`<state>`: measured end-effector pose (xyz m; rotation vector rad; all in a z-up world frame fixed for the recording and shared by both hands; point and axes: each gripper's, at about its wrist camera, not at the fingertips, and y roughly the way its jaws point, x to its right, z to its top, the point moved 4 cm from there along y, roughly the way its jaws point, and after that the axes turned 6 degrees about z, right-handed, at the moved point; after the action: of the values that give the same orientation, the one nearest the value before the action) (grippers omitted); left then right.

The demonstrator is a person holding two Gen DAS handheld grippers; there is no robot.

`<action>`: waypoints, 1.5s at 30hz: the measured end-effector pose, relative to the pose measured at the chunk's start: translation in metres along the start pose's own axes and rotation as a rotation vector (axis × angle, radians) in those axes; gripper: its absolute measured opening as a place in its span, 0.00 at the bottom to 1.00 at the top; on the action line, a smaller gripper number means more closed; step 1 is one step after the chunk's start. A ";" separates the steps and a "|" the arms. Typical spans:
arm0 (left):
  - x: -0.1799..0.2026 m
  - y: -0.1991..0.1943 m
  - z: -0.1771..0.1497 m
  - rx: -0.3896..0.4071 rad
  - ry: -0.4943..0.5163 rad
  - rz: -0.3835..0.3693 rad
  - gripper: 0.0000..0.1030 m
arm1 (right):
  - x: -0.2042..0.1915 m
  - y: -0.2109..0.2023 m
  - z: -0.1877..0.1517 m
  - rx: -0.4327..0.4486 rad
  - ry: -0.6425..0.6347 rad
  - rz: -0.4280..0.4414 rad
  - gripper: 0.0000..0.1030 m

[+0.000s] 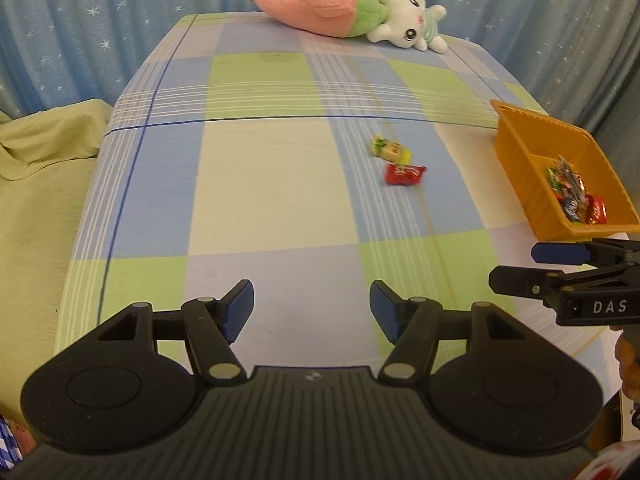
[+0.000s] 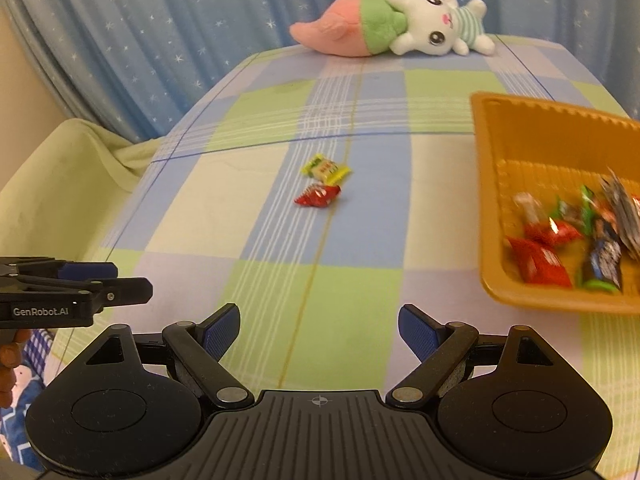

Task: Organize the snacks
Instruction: 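Withdraw both grippers from the tray toward the last candies on the table, then grasp the small red candy with the right gripper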

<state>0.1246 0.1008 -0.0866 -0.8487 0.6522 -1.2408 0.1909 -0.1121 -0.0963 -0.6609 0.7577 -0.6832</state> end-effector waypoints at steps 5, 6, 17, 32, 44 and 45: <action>-0.011 0.010 0.011 0.004 -0.021 0.009 0.60 | -0.003 0.018 0.017 0.017 -0.053 -0.009 0.83; -0.012 0.012 0.014 0.005 -0.024 0.010 0.60 | -0.003 0.022 0.021 0.021 -0.068 -0.009 0.83; -0.016 0.034 0.034 0.001 -0.043 0.012 0.60 | -0.009 0.059 0.056 0.033 -0.219 0.011 0.48; -0.017 0.057 0.054 -0.020 -0.052 0.024 0.60 | -0.002 0.107 0.078 -0.001 -0.327 0.003 0.37; -0.011 0.069 0.063 -0.031 -0.036 0.020 0.60 | 0.004 0.119 0.073 -0.041 -0.283 0.014 0.21; -0.009 0.070 0.064 -0.030 -0.032 0.017 0.60 | 0.004 0.119 0.073 -0.037 -0.281 0.013 0.21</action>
<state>0.2122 0.1296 -0.1103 -0.8844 0.6522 -1.2019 0.2869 -0.0234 -0.1451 -0.7666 0.5144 -0.5513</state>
